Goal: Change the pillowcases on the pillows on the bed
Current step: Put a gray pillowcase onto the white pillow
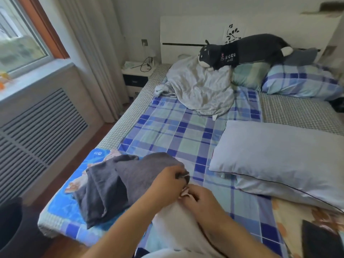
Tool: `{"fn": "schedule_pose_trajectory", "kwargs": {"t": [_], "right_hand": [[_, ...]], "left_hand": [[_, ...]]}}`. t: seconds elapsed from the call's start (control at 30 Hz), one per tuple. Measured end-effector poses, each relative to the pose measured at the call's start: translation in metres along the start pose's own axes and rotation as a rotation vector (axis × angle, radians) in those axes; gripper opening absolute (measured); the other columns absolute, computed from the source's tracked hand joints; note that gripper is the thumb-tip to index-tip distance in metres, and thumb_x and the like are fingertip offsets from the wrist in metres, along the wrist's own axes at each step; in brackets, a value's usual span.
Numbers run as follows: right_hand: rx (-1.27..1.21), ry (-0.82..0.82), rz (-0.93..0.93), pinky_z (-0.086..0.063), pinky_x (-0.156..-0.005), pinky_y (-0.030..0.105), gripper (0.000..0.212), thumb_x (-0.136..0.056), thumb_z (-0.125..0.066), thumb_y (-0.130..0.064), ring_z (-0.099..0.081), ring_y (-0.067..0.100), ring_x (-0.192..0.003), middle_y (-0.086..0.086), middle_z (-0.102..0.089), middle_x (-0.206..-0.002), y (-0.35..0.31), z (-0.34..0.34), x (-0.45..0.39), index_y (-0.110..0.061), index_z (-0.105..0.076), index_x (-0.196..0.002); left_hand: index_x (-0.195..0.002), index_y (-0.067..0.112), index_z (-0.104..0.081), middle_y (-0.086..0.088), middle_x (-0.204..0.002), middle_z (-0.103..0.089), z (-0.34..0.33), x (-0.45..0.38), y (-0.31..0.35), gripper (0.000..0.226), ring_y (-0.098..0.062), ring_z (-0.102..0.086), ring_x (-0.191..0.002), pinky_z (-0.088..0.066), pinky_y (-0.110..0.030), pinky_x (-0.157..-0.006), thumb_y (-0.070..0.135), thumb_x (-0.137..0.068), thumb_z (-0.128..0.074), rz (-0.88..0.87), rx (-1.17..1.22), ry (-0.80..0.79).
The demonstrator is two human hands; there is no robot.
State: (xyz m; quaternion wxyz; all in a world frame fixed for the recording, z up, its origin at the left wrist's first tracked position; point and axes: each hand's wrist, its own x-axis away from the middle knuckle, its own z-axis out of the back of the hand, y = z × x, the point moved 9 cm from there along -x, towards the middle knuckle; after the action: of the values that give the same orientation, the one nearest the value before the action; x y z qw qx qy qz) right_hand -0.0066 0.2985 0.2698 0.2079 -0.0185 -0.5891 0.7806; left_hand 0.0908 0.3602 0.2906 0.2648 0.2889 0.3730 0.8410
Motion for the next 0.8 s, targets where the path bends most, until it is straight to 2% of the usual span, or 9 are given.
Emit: {"fn": "schedule_pose_trajectory", "kwargs": {"t": [0.07,0.1,0.23,0.33,0.43,0.57,0.63,0.7,0.8], "right_hand": [[-0.362,-0.259,-0.116,-0.048,-0.062,0.035,0.015,-0.093,-0.054,-0.026,-0.058,0.018,-0.07,0.007,-0.068,-0.085,0.002,0.01,-0.005,-0.019,-0.067,-0.095],[-0.342,-0.268,-0.135,-0.049,-0.057,0.036,0.014,-0.097,-0.053,-0.021,-0.06,0.025,-0.068,0.011,-0.069,-0.09,0.009,0.019,-0.013,-0.017,-0.064,-0.105],[0.455,-0.16,0.16,-0.054,-0.077,0.038,0.017,-0.083,-0.06,-0.034,-0.058,0.013,-0.086,-0.01,-0.057,-0.098,0.002,0.007,-0.078,-0.034,-0.053,-0.099],[0.287,0.118,0.15,-0.048,-0.07,0.035,0.009,-0.084,-0.047,-0.033,-0.054,0.012,-0.079,-0.007,-0.056,-0.085,-0.001,0.0,-0.105,-0.024,-0.049,-0.08],[0.171,0.406,0.07,-0.045,-0.062,0.027,0.017,-0.092,-0.055,-0.021,-0.054,0.01,-0.072,-0.01,-0.059,-0.075,0.024,0.006,-0.094,-0.025,-0.053,-0.076],[0.327,0.302,0.074,-0.052,-0.073,0.033,0.016,-0.088,-0.065,-0.007,-0.06,0.017,-0.087,-0.011,-0.063,-0.09,0.047,-0.022,-0.096,-0.022,-0.065,-0.094],[0.417,0.202,0.158,-0.055,-0.081,0.031,0.022,-0.089,-0.067,-0.01,-0.061,0.012,-0.093,-0.01,-0.065,-0.103,0.036,-0.03,-0.109,-0.022,-0.065,-0.108],[0.441,0.078,0.215,-0.055,-0.083,0.026,0.014,-0.095,-0.063,-0.014,-0.061,0.009,-0.088,-0.009,-0.064,-0.098,0.019,-0.045,-0.12,-0.02,-0.061,-0.107],[0.247,-0.075,0.153,-0.053,-0.081,0.025,0.007,-0.099,-0.058,-0.022,-0.064,0.009,-0.091,-0.007,-0.066,-0.099,-0.001,-0.059,-0.133,-0.024,-0.056,-0.106]], "left_hand": [[-0.087,0.028,-0.075,0.01,-0.078,-0.072,0.003,0.007,-0.022,0.019,-0.004,-0.062,-0.076,-0.049,-0.018,-0.074,0.011,-0.091,-0.066,0.056,0.165,-0.093],[-0.088,0.031,-0.076,0.008,-0.081,-0.074,0.003,0.01,-0.027,0.018,-0.005,-0.064,-0.078,-0.051,-0.021,-0.076,0.014,-0.089,-0.068,0.046,0.234,-0.131],[-0.105,0.032,-0.07,0.007,-0.101,-0.074,0.005,0.003,-0.025,0.033,-0.006,-0.068,-0.1,-0.053,-0.031,-0.095,0.014,-0.078,-0.065,-0.103,0.207,-0.057],[-0.118,0.028,-0.064,0.012,-0.105,-0.069,0.004,0.004,-0.025,0.037,-0.005,-0.064,-0.102,-0.05,-0.029,-0.095,0.016,-0.084,-0.068,-0.162,0.039,-0.013],[-0.129,0.035,-0.059,0.017,-0.115,-0.066,0.019,0.008,-0.057,0.045,-0.004,-0.06,-0.107,-0.047,-0.026,-0.096,0.021,-0.087,-0.066,-0.076,-0.162,0.124],[-0.087,0.025,-0.069,0.01,-0.091,-0.066,0.072,0.01,-0.119,0.01,-0.016,-0.065,-0.088,-0.052,-0.033,-0.079,0.027,-0.091,-0.06,0.141,-0.312,0.413],[-0.081,0.019,-0.069,0.0,-0.081,-0.071,0.081,-0.004,-0.139,0.02,-0.016,-0.066,-0.074,-0.056,-0.032,-0.075,0.026,-0.096,-0.056,0.222,-0.084,0.341],[-0.092,0.015,-0.075,-0.007,-0.091,-0.076,0.082,-0.025,-0.128,0.024,-0.015,-0.069,-0.081,-0.058,-0.031,-0.083,0.021,-0.1,-0.052,0.245,0.203,0.241],[-0.1,0.01,-0.075,-0.018,-0.099,-0.076,0.088,-0.044,-0.115,0.022,-0.031,-0.071,-0.095,-0.054,-0.051,-0.099,0.023,-0.097,-0.058,0.407,0.619,0.236]]}}
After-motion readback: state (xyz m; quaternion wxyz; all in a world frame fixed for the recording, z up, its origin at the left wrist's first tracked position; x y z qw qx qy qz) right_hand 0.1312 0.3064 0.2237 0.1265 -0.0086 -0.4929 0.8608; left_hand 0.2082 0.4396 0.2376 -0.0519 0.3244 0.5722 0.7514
